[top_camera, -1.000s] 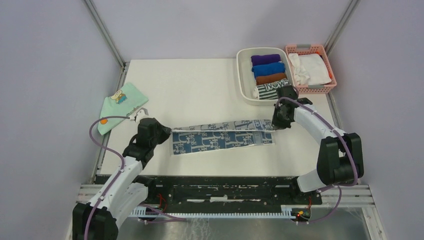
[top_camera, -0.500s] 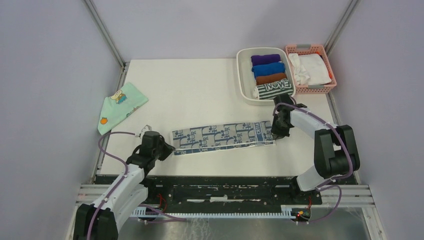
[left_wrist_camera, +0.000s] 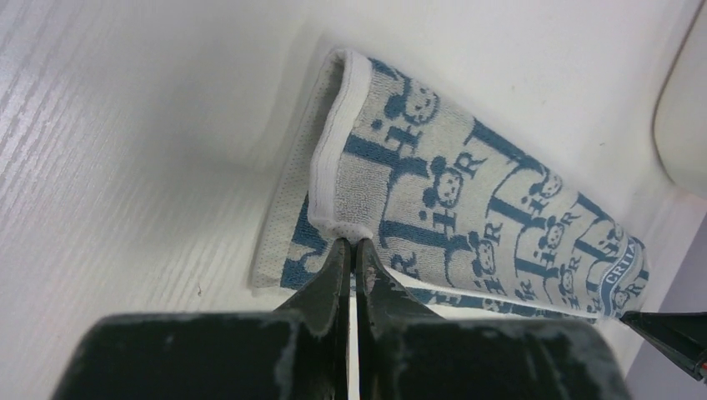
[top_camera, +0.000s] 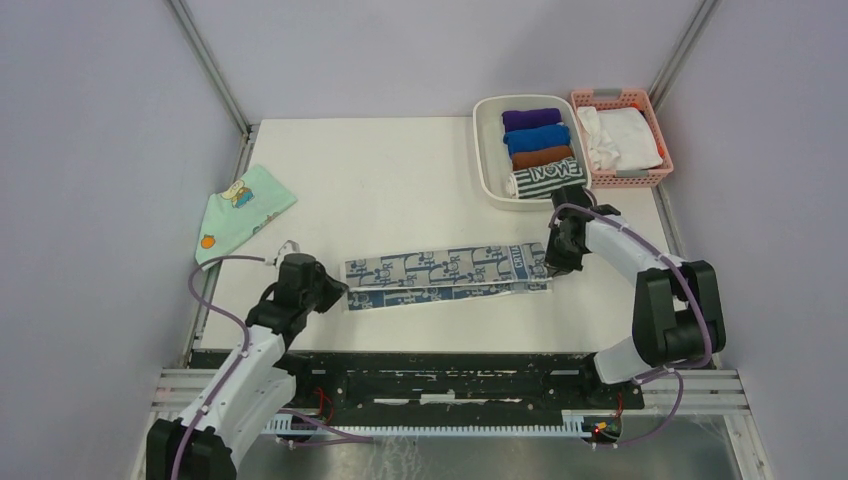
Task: Roll the towels
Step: Fold the towel at the center of the board.
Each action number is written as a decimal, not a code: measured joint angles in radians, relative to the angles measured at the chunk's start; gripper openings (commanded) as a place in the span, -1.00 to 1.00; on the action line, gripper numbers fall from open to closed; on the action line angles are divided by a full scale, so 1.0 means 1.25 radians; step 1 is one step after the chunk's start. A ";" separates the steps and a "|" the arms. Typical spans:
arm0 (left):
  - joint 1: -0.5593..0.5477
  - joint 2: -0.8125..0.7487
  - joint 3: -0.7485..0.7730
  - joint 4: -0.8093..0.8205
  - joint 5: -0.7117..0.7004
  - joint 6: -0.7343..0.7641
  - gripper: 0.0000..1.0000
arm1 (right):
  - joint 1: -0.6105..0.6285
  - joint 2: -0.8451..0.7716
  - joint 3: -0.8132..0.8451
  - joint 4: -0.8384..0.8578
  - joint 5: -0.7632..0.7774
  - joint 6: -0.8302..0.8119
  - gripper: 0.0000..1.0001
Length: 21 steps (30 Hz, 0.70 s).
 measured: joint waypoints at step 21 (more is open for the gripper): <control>0.000 -0.016 -0.034 -0.098 0.041 0.000 -0.46 | -0.001 0.039 -0.038 0.005 -0.015 0.005 -0.49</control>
